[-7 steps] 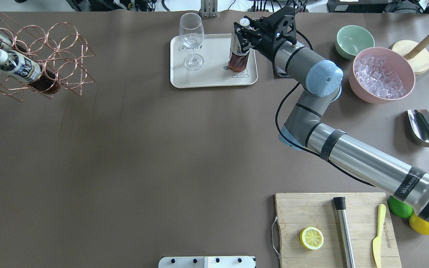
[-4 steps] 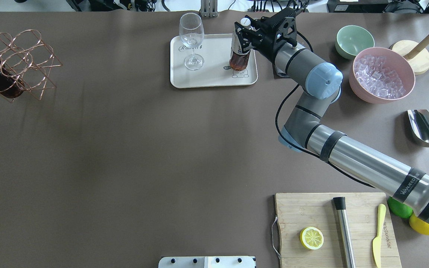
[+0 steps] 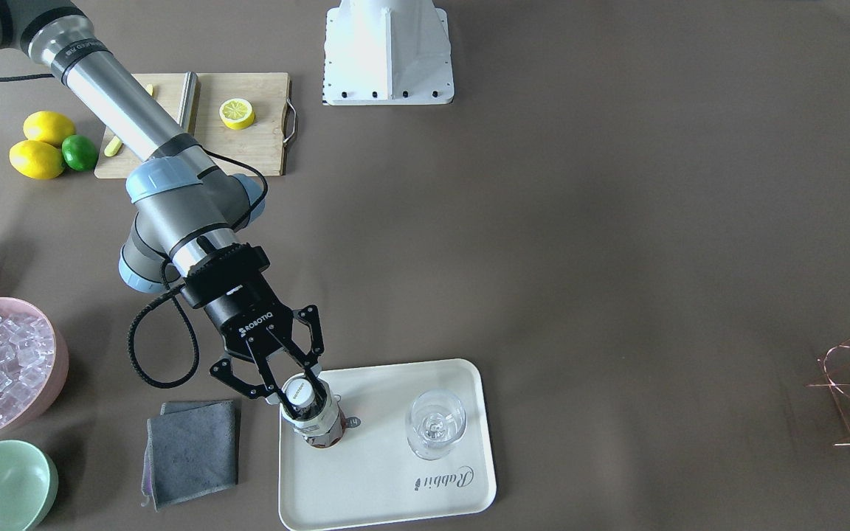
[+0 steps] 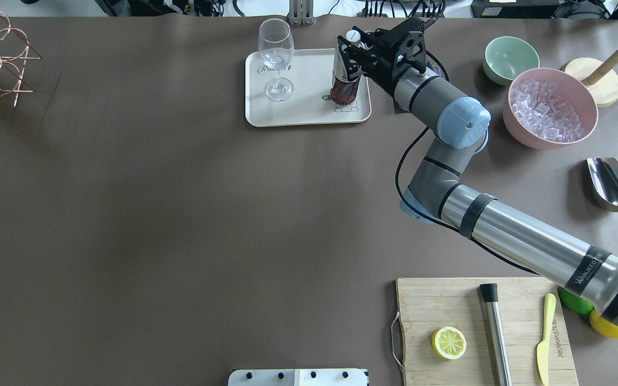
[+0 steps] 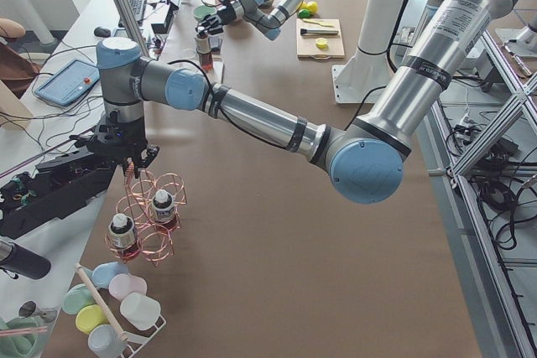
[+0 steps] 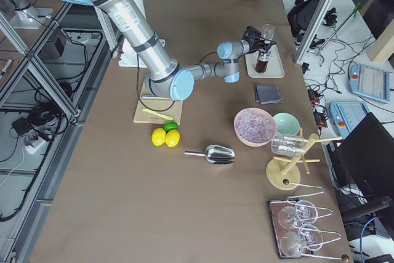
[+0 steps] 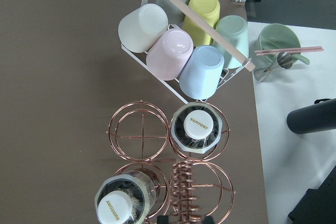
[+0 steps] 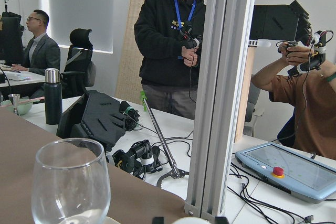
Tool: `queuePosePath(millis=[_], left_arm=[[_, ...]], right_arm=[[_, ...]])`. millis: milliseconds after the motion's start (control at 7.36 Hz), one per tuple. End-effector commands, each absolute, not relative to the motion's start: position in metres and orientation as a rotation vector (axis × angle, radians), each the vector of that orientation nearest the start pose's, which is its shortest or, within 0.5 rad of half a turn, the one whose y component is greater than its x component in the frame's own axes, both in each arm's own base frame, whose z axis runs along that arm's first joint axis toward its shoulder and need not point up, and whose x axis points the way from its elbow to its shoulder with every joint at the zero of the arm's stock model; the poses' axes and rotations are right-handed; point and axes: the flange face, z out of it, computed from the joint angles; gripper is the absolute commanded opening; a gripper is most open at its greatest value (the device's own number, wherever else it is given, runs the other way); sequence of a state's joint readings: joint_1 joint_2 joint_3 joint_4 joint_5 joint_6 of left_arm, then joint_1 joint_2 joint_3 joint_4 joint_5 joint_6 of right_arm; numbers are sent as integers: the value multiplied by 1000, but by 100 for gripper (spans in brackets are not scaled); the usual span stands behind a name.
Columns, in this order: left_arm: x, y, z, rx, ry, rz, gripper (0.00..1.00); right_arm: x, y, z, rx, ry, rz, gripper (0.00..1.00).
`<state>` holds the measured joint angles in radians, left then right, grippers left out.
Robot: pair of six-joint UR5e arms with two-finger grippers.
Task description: Take tea from basket to plate
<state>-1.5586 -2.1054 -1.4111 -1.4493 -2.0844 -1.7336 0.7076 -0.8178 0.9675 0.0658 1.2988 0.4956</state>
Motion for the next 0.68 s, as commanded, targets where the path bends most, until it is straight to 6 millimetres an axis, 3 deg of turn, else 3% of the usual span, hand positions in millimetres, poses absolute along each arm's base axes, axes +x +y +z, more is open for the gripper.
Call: queuePosePath(millis=[0, 136, 544], left_arm=[[-101, -706, 463, -245, 598, -1625, 0], [-101, -706, 461, -245, 599, -1626, 0], [-87, -713, 442, -246, 598, -1621, 0]], right_arm=[[-469, -608, 298, 1499, -961, -20, 0], [-469, -607, 299, 1498, -962, -22, 0], [-469, -606, 295, 1510, -955, -33, 99]])
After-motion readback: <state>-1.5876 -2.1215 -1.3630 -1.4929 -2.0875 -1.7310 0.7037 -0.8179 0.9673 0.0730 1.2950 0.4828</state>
